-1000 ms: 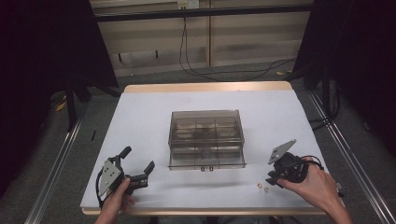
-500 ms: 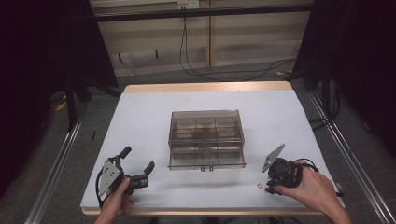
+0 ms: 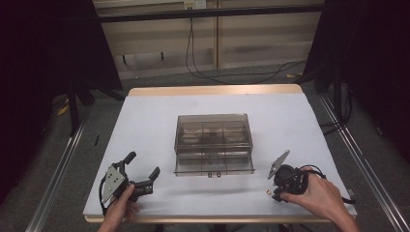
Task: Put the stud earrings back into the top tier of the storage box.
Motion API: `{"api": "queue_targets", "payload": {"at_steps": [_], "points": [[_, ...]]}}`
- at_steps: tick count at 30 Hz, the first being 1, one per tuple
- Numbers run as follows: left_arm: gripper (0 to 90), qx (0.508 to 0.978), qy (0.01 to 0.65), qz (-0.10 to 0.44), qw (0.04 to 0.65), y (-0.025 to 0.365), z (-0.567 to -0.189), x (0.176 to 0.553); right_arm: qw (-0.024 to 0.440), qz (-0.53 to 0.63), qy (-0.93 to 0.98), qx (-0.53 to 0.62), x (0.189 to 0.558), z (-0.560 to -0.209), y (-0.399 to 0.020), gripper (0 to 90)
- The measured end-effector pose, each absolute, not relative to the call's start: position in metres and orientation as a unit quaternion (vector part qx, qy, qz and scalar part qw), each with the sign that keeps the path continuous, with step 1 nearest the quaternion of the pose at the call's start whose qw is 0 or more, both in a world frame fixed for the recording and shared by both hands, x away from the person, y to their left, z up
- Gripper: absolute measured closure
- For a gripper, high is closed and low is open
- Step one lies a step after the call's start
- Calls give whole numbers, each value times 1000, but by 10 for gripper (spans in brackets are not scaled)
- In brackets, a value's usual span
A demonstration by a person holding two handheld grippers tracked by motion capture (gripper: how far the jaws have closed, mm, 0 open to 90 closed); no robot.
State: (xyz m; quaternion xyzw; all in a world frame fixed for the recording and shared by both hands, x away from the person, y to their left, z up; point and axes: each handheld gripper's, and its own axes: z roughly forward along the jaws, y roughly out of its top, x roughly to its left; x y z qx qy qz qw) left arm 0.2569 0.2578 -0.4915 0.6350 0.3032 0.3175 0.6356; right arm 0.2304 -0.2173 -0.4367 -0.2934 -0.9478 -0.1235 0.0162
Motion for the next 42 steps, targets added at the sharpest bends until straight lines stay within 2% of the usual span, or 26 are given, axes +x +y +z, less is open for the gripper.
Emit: {"api": "queue_targets", "payload": {"at_steps": [9,25,42], "points": [[0,635,303,317,636,258,-491,257,15,-114,-946,-304,233,-443,-219,845],[0,638,301,319,633,259,-491,257,21,-138,-937,-319,233,-438,-225,858],[0,638,302,320,632,259,-491,257,28,-221,-917,-330,233,-426,-243,858]]}}
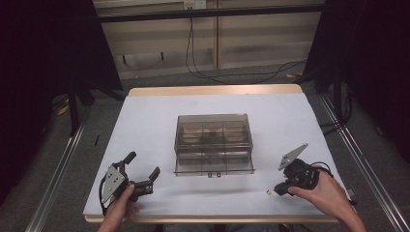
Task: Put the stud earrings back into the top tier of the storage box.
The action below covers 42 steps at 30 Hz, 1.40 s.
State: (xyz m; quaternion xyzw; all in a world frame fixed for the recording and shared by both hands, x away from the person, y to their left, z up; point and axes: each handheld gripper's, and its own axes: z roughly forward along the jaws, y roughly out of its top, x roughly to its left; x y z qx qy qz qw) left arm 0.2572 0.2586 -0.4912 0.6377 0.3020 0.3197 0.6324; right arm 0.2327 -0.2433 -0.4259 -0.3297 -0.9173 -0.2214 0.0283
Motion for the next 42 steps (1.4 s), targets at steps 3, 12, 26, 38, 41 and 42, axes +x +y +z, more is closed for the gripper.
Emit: {"api": "queue_targets", "payload": {"at_steps": [3,12,26,38,41,42], "points": [[0,637,302,320,632,259,-491,257,29,-229,-915,-330,233,-425,-244,858],[0,638,302,320,632,259,-491,257,25,-269,-905,-328,232,-413,-247,859],[0,639,301,323,630,259,-491,258,25,-327,-897,-296,236,-385,-245,859],[0,638,302,320,632,258,-491,257,11,-355,-897,-262,252,-363,-225,859],[0,639,302,320,631,259,-491,257,16,-357,-899,-255,256,-362,-216,859],[0,639,302,320,631,259,-491,257,16,-357,-899,-255,256,-362,-216,859]]}}
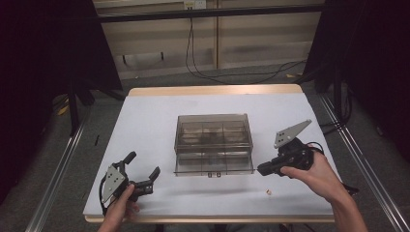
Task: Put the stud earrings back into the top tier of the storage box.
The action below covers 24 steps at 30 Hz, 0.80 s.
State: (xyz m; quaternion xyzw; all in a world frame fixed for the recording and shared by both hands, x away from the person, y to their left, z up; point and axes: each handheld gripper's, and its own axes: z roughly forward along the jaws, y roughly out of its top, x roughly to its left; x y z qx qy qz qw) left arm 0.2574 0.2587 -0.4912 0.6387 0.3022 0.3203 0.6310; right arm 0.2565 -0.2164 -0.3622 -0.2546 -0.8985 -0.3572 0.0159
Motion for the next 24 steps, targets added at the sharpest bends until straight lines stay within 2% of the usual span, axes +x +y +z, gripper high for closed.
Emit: {"api": "queue_targets", "payload": {"at_steps": [17,24], "points": [[0,639,302,320,632,259,-491,257,15,-334,-921,-200,280,-345,-161,859],[0,637,303,319,633,259,-491,257,35,-293,-936,-192,300,-349,-137,859]]}}
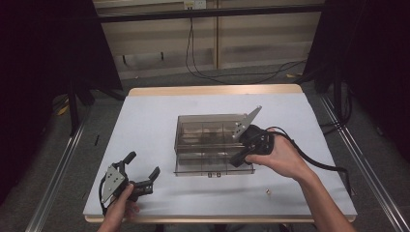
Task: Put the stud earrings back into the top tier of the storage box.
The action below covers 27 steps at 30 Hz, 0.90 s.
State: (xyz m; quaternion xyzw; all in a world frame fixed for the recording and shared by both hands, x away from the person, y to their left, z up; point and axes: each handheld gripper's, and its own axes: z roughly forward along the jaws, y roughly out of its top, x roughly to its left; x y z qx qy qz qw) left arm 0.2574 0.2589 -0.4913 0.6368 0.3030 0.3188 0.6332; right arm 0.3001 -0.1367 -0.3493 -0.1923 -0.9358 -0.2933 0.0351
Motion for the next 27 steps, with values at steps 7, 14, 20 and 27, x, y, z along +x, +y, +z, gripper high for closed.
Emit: {"api": "queue_targets", "payload": {"at_steps": [7,14,20,27], "points": [[0,637,302,319,634,259,-491,258,40,-275,-942,-189,309,-351,-121,858],[0,637,303,319,634,259,-491,258,41,-245,-950,-190,321,-355,-104,857],[0,637,302,318,634,259,-491,258,48,-211,-957,-195,330,-360,-92,855],[0,637,302,319,634,259,-491,258,49,-192,-961,-193,337,-368,-86,854]]}}
